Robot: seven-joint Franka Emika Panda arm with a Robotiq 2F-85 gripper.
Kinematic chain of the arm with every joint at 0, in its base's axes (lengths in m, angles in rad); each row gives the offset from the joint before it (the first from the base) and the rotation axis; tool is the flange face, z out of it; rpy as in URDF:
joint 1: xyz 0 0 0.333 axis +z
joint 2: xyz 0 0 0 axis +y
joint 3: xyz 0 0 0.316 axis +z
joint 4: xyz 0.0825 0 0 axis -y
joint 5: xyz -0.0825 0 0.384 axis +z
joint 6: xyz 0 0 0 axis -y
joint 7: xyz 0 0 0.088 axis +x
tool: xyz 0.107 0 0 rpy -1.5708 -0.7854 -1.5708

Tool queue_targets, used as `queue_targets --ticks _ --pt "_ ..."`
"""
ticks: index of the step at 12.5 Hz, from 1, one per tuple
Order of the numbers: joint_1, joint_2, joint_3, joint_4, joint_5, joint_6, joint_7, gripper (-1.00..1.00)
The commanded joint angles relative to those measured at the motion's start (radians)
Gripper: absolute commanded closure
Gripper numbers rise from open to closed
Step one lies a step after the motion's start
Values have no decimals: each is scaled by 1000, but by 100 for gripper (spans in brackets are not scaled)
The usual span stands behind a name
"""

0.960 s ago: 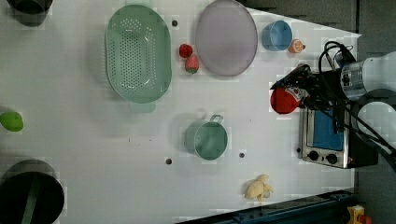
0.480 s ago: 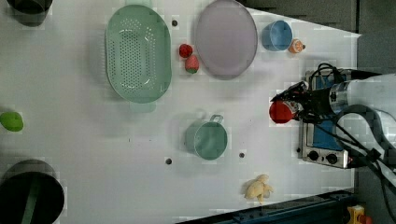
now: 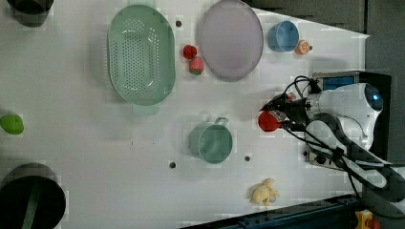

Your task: Pick Ketchup from oven and place it on table.

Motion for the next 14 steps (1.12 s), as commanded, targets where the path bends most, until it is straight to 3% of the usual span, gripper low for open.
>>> queue_targets --ticks 1,6,10,14 --pt "-3 -40 -20 16 3 57 29 -100" --pt "-1 -257 -21 95 4 -114 127 -100" --pt "-1 -431 -20 349 -11 -484 127 -100" --pt "0 -437 -18 540 -84 -815 161 -100"
